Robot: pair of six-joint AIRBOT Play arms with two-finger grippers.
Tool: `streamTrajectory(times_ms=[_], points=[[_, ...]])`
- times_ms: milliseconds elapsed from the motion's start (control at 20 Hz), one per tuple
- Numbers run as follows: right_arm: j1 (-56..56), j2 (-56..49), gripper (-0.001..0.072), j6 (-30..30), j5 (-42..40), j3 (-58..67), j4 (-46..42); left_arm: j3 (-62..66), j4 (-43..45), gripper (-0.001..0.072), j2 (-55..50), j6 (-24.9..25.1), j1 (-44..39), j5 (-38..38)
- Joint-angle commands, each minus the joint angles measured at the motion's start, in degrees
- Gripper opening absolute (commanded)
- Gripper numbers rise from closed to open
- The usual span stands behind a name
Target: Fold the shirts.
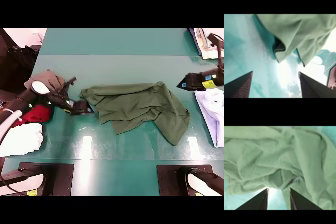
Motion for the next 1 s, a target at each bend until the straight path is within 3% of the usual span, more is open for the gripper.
streamTrajectory(times_ms=[0,200,400,650,700,950], points=[[-2.8,5.0,0.0302,-0.6,-0.8,-5.6,2.4,-6.8,-4.5,0.0655,0.3,1.8,-4.7,8.3],[-2.9,7.1,0.0302,-0.5,-1.1,-7.9,2.3,-6.8,-5.7,0.0655,-0.2,1.0,-11.8,15.8],[-2.9,7.0,0.0302,-0.5,-1.2,-7.9,2.4,-6.5,-10.2,0.0651,-2.7,0.2,-13.1,16.8],[-2.9,7.0,0.0303,-0.5,-1.1,-7.9,2.3,-4.5,-12.8,0.0092,-3.5,2.1,-13.1,16.1],[-2.9,7.0,0.0302,-0.5,-1.0,-7.9,2.1,-3.9,-12.6,0.0024,-3.5,2.4,-13.0,15.0],[-7.7,7.0,0.0303,-0.7,4.9,-8.2,0.2,4.0,-5.8,0.0023,0.0,2.3,-8.3,3.7]])
